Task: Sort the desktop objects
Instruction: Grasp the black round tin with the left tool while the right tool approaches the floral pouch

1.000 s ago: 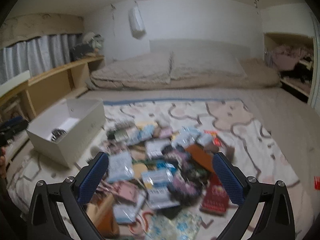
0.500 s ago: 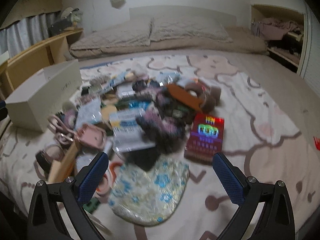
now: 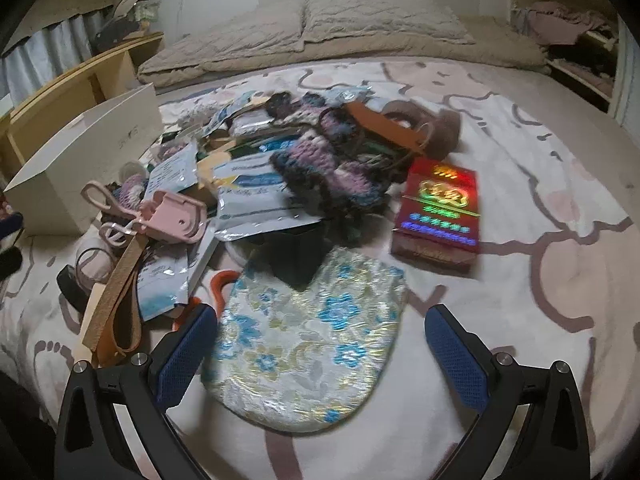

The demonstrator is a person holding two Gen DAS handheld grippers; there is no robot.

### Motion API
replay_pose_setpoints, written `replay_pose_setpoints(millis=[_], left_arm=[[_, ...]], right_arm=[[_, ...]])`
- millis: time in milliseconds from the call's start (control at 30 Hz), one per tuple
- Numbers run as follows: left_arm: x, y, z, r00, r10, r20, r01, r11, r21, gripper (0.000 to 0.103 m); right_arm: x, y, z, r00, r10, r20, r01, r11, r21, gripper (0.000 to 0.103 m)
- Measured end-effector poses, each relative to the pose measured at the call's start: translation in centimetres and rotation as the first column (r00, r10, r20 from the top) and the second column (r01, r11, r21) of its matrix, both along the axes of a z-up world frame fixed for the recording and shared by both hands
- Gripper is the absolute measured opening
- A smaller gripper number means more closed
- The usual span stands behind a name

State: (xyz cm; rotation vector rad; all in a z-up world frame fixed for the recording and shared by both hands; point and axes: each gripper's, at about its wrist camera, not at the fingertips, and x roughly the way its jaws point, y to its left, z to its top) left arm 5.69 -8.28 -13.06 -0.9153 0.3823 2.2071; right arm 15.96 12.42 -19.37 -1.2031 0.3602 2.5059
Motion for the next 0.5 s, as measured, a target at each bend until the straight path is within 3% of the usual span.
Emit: replay_pose_setpoints(millis=[133, 367, 500], left_arm=[[-0.3, 0.0, -1.0, 0.999, 0.001, 0.047, 0.0, 1.0, -0.008, 0.094], [-0.7, 0.0, -2.6, 0.988, -0.015, 0.156, 0.017, 1.0, -0.008, 0.082], [-0.9, 0.5, -3.5, 0.978, -0.031, 0.206, 0.034, 0.999, -0.008, 0.082]], right_arm=[[-0.6, -0.4, -0.6, 1.0, 0.019, 0.011, -0.02, 1.0, 0.024, 0.103], [-0.1, 0.1, -1.6, 0.999, -0.005, -0.053, 0.004, 1.0, -0.012, 0.103], [0.1, 0.0, -1.7, 0.997, -0.002, -0.08, 0.002, 1.0, -0.002, 0.103]])
